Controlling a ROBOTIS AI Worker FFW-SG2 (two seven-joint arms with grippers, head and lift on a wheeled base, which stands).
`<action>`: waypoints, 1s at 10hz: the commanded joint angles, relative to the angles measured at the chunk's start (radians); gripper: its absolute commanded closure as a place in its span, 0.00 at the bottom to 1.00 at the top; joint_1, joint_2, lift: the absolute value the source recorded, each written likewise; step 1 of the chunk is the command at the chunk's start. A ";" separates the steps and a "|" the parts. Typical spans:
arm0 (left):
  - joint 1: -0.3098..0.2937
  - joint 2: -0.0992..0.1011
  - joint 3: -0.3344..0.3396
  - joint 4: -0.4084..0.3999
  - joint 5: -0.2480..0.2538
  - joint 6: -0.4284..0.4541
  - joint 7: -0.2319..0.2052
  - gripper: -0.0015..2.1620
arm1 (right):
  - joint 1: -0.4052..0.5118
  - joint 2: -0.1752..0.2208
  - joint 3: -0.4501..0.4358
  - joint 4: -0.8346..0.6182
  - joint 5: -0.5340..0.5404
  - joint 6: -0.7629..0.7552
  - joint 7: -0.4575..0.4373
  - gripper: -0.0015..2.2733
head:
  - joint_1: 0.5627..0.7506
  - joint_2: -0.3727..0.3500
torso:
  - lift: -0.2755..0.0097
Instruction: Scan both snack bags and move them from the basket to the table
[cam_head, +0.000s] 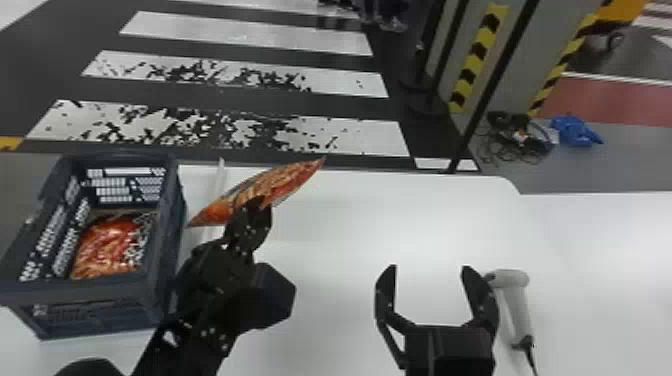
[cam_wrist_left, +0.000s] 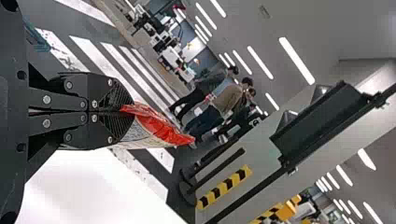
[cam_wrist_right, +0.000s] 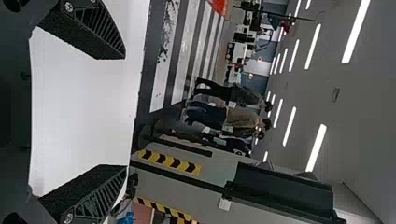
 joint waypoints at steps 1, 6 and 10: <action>-0.025 -0.004 -0.062 0.072 -0.031 -0.011 -0.004 0.65 | -0.007 0.000 0.002 0.002 -0.003 0.000 0.000 0.04 | 0.70 0.27 | 0.62; -0.069 -0.047 -0.176 0.229 -0.054 -0.063 -0.063 0.65 | -0.010 0.000 0.002 0.000 -0.003 -0.003 -0.009 0.04 | 0.70 0.15 | 0.62; -0.066 -0.077 -0.272 0.295 -0.101 -0.109 -0.080 0.65 | -0.019 0.000 0.008 0.002 -0.008 -0.003 -0.009 0.04 | 0.70 0.05 | 0.62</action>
